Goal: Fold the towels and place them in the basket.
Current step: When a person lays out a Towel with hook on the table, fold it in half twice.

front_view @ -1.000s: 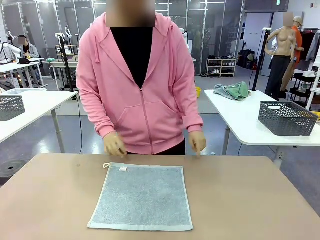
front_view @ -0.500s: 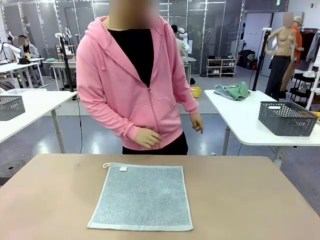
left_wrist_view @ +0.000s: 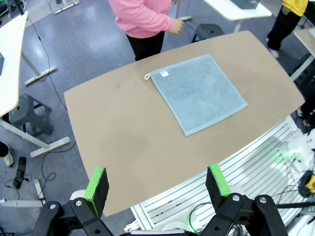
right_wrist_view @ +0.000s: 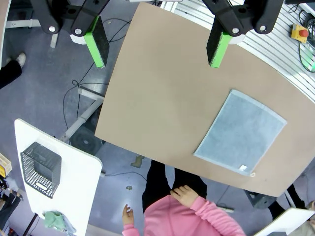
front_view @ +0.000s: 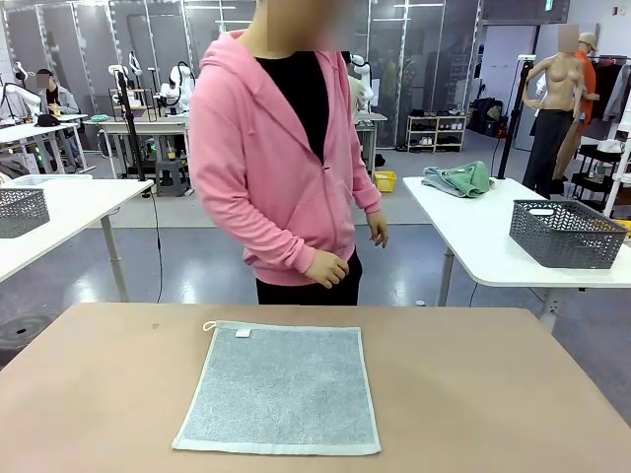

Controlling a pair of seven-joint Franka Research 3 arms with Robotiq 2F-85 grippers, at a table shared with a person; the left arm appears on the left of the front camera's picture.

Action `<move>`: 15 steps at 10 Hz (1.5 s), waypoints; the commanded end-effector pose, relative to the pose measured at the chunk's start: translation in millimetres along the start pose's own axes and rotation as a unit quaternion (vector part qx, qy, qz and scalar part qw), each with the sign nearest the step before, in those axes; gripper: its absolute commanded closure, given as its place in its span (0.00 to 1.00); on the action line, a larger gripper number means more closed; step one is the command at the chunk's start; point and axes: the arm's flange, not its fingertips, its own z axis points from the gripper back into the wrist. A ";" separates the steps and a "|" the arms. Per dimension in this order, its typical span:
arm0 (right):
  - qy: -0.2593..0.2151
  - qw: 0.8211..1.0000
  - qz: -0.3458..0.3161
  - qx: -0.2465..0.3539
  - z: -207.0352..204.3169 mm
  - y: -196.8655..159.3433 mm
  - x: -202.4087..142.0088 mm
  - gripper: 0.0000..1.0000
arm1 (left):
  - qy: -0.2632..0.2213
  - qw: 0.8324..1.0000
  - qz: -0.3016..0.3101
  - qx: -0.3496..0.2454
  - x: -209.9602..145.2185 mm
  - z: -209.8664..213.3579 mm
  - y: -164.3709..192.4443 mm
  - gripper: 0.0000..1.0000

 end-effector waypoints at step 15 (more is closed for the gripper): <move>0.152 0.856 0.450 0.203 -177.9 220.2 -32.5 0.00 | 0.179 0.862 -0.472 -0.052 -43.6 -222.4 -136.1 0.00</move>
